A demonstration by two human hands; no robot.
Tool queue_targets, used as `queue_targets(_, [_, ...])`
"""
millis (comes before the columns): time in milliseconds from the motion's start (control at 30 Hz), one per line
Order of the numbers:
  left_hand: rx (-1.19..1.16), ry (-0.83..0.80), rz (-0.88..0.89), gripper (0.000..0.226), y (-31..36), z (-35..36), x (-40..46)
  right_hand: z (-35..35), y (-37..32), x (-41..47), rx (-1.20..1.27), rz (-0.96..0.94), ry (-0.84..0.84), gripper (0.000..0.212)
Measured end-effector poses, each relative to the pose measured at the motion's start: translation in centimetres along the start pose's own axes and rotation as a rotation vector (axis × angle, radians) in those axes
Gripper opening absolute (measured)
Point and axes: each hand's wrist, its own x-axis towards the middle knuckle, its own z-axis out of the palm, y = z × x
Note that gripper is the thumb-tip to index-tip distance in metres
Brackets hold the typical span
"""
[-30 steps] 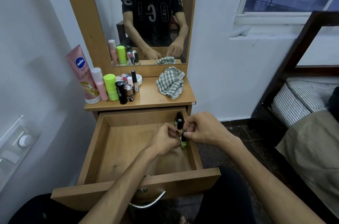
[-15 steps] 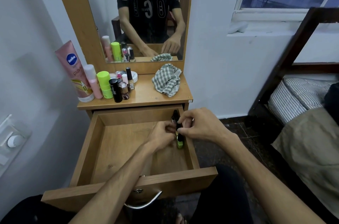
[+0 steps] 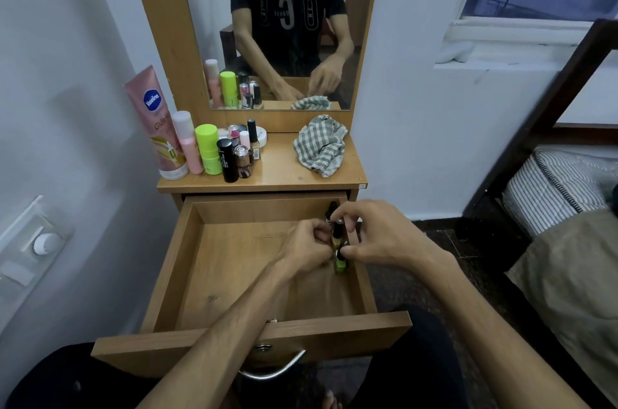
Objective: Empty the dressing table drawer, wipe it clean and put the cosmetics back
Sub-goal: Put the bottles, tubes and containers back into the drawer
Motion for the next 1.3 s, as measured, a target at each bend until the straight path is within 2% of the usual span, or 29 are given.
queue_targets(100, [-0.003, -0.015, 0.020, 0.060, -0.1, 0.0, -0.2, 1.0, -0.1, -0.3, -0.109, -0.015, -0.006, 0.038])
queue_targets(267, [-0.037, -0.034, 0.027, 0.066, 0.6, -0.2, -0.9, 2.3, 0.3, -0.4, -0.140, 0.005, 0.058, 0.017])
queue_targets(467, [-0.072, -0.044, 0.019, 0.071, 1.1, -0.3, -1.4, 2.7, 0.1, 0.3, -0.176, 0.023, 0.110, 0.013])
queue_targets(633, [-0.072, -0.047, 0.015, 0.076, 1.5, -0.4, -2.0, 3.0, 0.2, 0.6, -0.203, 0.043, 0.122, 0.015])
queue_targets(733, [-0.057, -0.054, 0.010, 0.065, 1.7, -0.5, -2.1, 3.3, 0.2, 0.7, -0.228, 0.046, 0.116, 0.020])
queue_targets(900, [-0.016, 0.009, 0.012, 0.048, 2.0, -0.5, -2.4, 2.9, -0.1, 0.3, -0.209, 0.049, 0.105, 0.048])
queue_targets(967, [0.107, 0.133, 0.025, 0.035, 2.6, -1.1, -2.6, 2.0, -1.0, 0.5, -0.187, 0.037, 0.154, 0.050])
queue_targets(1033, [0.208, 0.370, 0.029, 0.019, 3.1, -1.9, -3.0, 0.9, -2.4, 1.3, -0.139, 0.024, 0.232, 0.043])
queue_targets(1167, [-0.017, 0.943, 0.220, 0.017, 3.8, -3.9, -3.8, -0.7, -6.1, 4.6, 0.054, -0.025, 0.362, 0.024])
queue_targets(1233, [-0.060, 1.123, 0.319, 0.018, 4.4, -5.7, -4.1, -1.1, -7.9, 6.9, 0.074, -0.094, 0.410, 0.024])
queue_targets(1300, [-0.075, 1.223, 0.369, 0.016, 5.3, -8.0, -4.2, -1.1, -9.4, 9.2, 0.075, -0.134, 0.425, 0.028])
